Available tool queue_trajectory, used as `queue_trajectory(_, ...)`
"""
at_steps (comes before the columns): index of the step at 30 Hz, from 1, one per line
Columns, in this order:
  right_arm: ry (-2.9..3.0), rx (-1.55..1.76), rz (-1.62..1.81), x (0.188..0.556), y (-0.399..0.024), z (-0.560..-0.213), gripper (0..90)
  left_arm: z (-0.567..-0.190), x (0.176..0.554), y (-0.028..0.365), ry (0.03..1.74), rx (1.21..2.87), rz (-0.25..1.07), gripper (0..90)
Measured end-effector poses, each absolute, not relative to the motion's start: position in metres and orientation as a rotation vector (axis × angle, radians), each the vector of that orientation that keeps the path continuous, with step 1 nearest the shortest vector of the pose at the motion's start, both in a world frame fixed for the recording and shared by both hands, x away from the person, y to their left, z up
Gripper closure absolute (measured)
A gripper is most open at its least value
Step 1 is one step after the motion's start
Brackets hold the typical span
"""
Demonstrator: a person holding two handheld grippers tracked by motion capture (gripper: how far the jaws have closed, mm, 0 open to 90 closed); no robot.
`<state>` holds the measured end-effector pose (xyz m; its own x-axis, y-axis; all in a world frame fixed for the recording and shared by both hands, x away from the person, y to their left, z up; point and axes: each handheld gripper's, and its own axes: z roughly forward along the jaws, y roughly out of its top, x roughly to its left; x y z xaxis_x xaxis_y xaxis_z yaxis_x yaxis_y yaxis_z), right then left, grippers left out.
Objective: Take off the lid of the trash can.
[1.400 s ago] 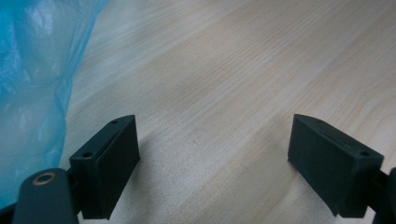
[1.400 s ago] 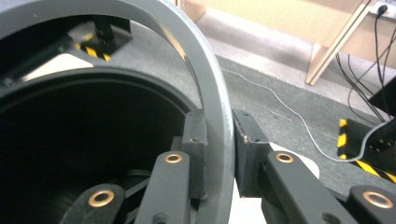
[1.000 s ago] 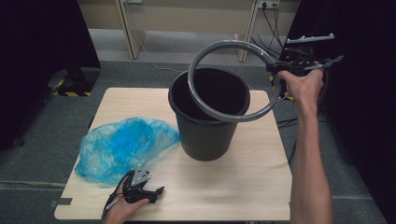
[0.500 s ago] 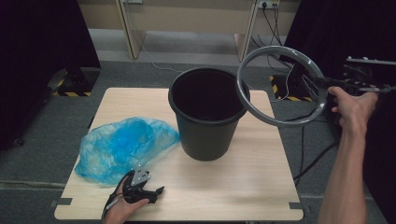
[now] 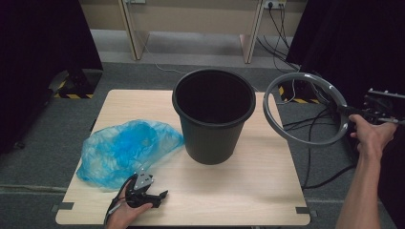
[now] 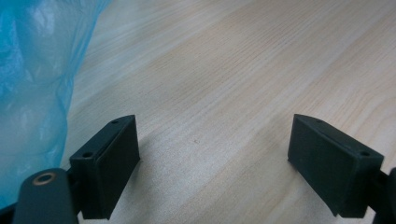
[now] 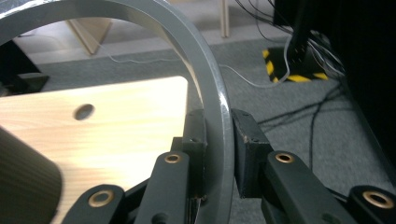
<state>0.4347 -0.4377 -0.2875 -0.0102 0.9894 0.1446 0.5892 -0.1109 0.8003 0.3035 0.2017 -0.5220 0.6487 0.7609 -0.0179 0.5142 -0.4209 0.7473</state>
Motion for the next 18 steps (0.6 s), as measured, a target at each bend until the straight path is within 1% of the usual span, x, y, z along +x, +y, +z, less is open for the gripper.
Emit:
queue_trajectory(6,1.647,1.814,0.884,0.441,-0.437,-0.342,77.2,-0.522,0.303,0.202,0.987,2.116,0.42,15.3)
queue_trajectory(7,1.647,1.814,0.884,0.441,-0.437,-0.342,77.2,-0.522,0.303,0.202,0.987,2.116,0.42,15.3)
queue_trajectory(8,1.647,1.834,0.865,0.444,-0.433,-0.362,77.2,-0.522,0.303,0.202,0.988,2.116,0.42,15.3)
queue_trajectory(9,1.647,1.834,0.865,0.444,-0.433,-0.362,77.2,-0.522,0.303,0.202,0.988,2.116,0.42,15.3)
queue_trajectory(10,1.652,1.844,0.845,0.447,-0.43,-0.378,77.2,-0.522,0.303,0.202,0.988,2.115,0.42,15.3)
queue_trajectory(11,1.652,1.844,0.845,0.447,-0.43,-0.378,77.2,-0.522,0.303,0.202,0.988,2.115,0.42,15.3)
queue_trajectory(13,1.646,1.853,0.839,0.45,-0.426,-0.392,77.2,-0.522,0.303,0.202,0.988,2.115,0.42,15.3)
queue_trajectory(14,1.649,1.857,0.828,0.453,-0.422,-0.405,77.1,-0.522,0.303,0.202,0.988,2.116,0.421,15.3)
queue_trajectory(15,1.649,1.857,0.828,0.453,-0.422,-0.405,77.1,-0.522,0.303,0.202,0.988,2.116,0.421,15.3)
queue_trajectory(18,1.642,1.888,0.815,0.458,-0.415,-0.429,77.1,-0.522,0.303,0.202,0.99,2.114,0.421,15.3)
